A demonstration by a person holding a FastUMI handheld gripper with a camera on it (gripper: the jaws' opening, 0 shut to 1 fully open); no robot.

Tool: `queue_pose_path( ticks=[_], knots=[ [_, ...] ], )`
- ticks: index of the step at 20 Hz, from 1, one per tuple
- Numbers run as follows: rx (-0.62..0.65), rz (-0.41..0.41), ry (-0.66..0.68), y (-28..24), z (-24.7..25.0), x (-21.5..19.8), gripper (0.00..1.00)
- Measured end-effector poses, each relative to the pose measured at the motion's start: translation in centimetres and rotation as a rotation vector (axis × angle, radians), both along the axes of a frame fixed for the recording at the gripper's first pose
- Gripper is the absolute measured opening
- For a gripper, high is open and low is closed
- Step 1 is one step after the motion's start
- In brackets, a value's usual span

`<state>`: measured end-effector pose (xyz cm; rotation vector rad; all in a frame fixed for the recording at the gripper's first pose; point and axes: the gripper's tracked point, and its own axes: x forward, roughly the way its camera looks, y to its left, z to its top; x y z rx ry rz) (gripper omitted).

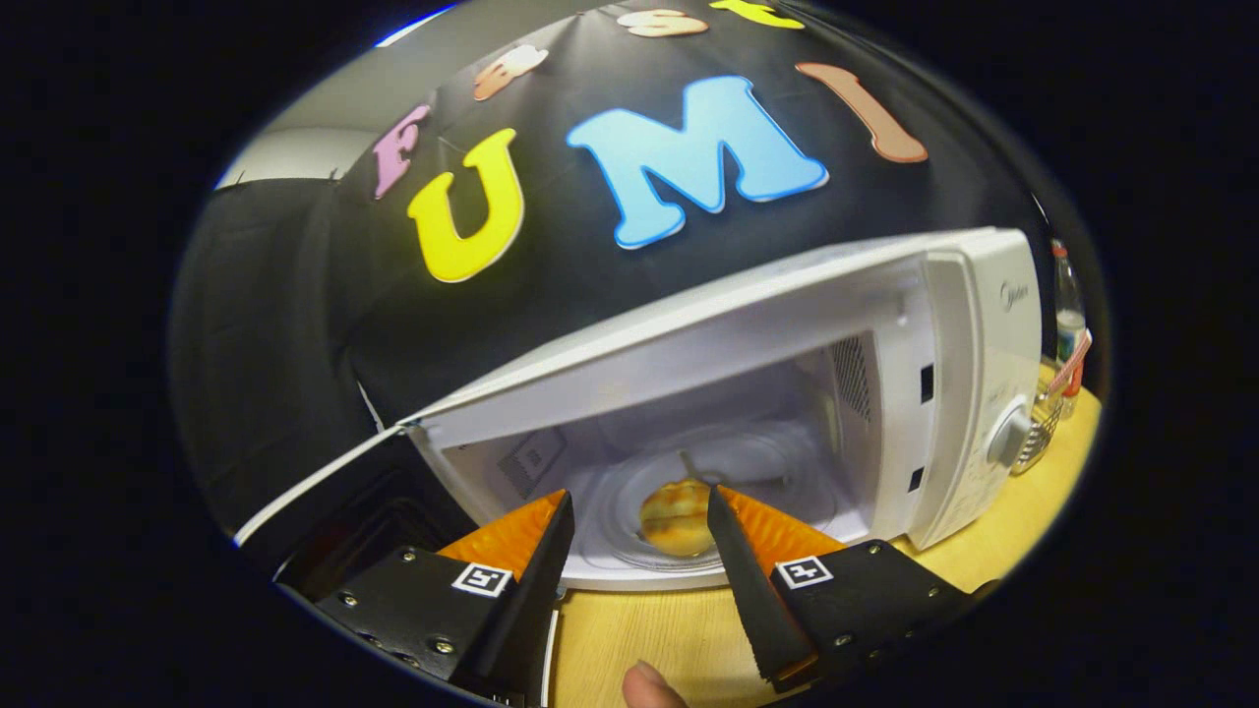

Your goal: Open the microwave, put the food inside, and close the microwave door.

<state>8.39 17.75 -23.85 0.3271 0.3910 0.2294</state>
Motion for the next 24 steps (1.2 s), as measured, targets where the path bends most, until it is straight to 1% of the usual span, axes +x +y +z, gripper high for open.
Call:
queue_pose_path(
  ticks=[3,6,7,10,12,14,17,24],
  knots=[
    [0.001,0.04,-0.036,0.1,4.1,-3.1,0.82],
    [0.045,0.113,-0.113,1.1,9.5,-7.0,0.82],
    [0.064,0.146,-0.148,1.7,11.3,-8.6,0.82],
    [0.111,0.28,-0.253,4.1,16.5,-14.2,0.82],
    [0.087,0.351,-0.313,5.3,18.4,-17.4,0.82],
    [0.045,0.405,-0.346,6.6,19.2,-19.9,0.82],
    [0.033,0.514,-0.337,9.7,18.7,-23.8,0.82],
    [-0.004,0.711,-0.267,16.6,14.1,-30.2,0.82]
  ],
)
